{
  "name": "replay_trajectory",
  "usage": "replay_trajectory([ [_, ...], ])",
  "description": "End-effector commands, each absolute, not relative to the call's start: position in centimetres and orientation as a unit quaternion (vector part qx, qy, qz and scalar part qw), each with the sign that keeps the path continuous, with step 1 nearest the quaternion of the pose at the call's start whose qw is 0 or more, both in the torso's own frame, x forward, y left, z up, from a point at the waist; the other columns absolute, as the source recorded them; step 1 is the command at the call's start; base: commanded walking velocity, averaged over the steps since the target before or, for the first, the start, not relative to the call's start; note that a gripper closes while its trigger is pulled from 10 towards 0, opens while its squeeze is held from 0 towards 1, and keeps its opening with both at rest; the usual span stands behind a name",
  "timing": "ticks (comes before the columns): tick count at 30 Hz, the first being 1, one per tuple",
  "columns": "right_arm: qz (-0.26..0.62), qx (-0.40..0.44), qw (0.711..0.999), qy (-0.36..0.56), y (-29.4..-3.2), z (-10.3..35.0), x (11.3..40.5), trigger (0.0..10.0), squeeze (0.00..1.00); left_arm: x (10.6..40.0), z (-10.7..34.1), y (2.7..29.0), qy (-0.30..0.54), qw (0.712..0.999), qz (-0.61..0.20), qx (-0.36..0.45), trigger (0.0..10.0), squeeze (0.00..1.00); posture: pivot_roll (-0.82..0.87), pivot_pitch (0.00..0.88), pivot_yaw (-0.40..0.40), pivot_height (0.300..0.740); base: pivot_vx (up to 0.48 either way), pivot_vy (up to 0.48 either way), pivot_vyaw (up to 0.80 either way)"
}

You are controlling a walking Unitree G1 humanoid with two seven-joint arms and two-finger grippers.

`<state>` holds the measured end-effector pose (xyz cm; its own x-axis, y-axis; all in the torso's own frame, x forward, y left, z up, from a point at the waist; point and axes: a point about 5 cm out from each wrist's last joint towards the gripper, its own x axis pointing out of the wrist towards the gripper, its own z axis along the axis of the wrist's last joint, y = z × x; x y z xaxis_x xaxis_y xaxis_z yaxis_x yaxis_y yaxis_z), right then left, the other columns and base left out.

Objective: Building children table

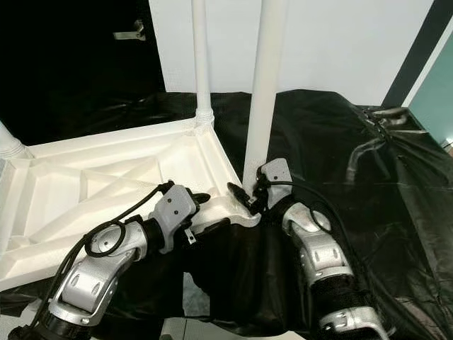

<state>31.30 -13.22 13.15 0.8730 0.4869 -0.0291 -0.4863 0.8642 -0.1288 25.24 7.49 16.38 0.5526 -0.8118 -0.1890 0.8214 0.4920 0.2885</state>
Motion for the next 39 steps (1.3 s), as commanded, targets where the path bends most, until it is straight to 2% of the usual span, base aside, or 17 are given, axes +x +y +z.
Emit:
replay_trajectory([
  [1, 0.206, -0.084, 0.973, 0.056, -14.4, 11.0, 30.9, 10.0, 0.0, 25.4, 16.3, 7.4, 0.014, 0.869, -0.461, 0.179, 10.0, 0.0, 0.06, 0.0, -0.021, 0.74, 0.0, 0.0, 0.0],
  [3, 0.185, -0.073, 0.978, 0.056, -14.1, 10.9, 30.7, 10.0, 0.0, 25.4, 16.2, 7.4, 0.014, 0.869, -0.462, 0.179, 10.0, 0.0, 0.06, 0.0, -0.021, 0.74, 0.0, 0.0, 0.0],
  [6, 0.092, -0.044, 0.994, 0.047, -13.1, 10.8, 29.9, 10.0, 0.0, 25.3, 16.2, 7.5, 0.015, 0.866, -0.466, 0.181, 10.0, 0.0, 0.06, 0.0, -0.021, 0.74, 0.0, 0.0, 0.0],
  [7, 0.092, -0.044, 0.994, 0.047, -13.1, 10.8, 29.9, 10.0, 0.0, 25.3, 16.2, 7.5, 0.015, 0.866, -0.466, 0.181, 10.0, 0.0, 0.06, 0.0, -0.021, 0.74, 0.0, 0.0, 0.0],
  [9, 0.039, -0.023, 0.998, 0.042, -12.3, 11.0, 29.4, 10.0, 0.0, 25.3, 16.2, 7.6, 0.016, 0.866, -0.466, 0.182, 10.0, 0.0, 0.06, 0.0, -0.021, 0.74, 0.0, 0.0, 0.0],
  [14, 0.023, -0.011, 0.999, 0.045, -11.1, 11.3, 29.0, 10.0, 0.0, 25.2, 16.1, 7.6, 0.016, 0.866, -0.466, 0.181, 10.0, 0.0, 0.06, 0.0, -0.022, 0.74, 0.0, 0.0, 0.0],
  [24, 0.019, -0.016, 0.999, 0.045, -11.4, 11.6, 28.9, 10.0, 0.0, 25.2, 16.1, 7.5, 0.018, 0.869, -0.46, 0.181, 10.0, 0.0, 0.07, 0.0, -0.028, 0.74, 0.0, 0.0, 0.0],
  [25, 0.017, -0.02, 0.999, 0.038, -11.3, 11.9, 29.0, 10.0, 1.0, 25.3, 16.1, 7.5, 0.017, 0.87, -0.459, 0.18, 10.0, 0.0, 0.07, 0.0, -0.031, 0.74, 0.0, 0.0, 0.0],
  [32, 0.035, -0.023, 0.999, 0.021, -11.4, 12.6, 28.9, 10.0, 1.0, 25.4, 16.2, 7.7, 0.016, 0.872, -0.455, 0.18, 10.0, 0.0, 0.07, 0.0, -0.03, 0.74, 0.0, 0.0, 0.0],
  [34, 0.09, -0.02, 0.996, 0.001, -12.0, 13.2, 28.6, 10.0, 1.0, 25.4, 16.3, 7.9, 0.016, 0.873, -0.452, 0.18, 10.0, 0.0, 0.07, 0.0, -0.029, 0.74, 0.0, 0.0, 0.0],
  [37, 0.12, -0.01, 0.993, -0.002, -12.6, 13.3, 28.5, 10.0, 1.0, 25.5, 16.3, 8.0, 0.016, 0.874, -0.452, 0.181, 10.0, 0.0, 0.07, 0.0, -0.029, 0.74, 0.0, 0.0, 0.0],
  [39, 0.183, -0.023, 0.983, -0.006, -13.1, 13.4, 28.4, 10.0, 1.0, 25.5, 16.3, 8.0, 0.016, 0.874, -0.452, 0.181, 10.0, 0.0, 0.06, 0.0, -0.024, 0.74, 0.0, 0.0, 0.0],
])
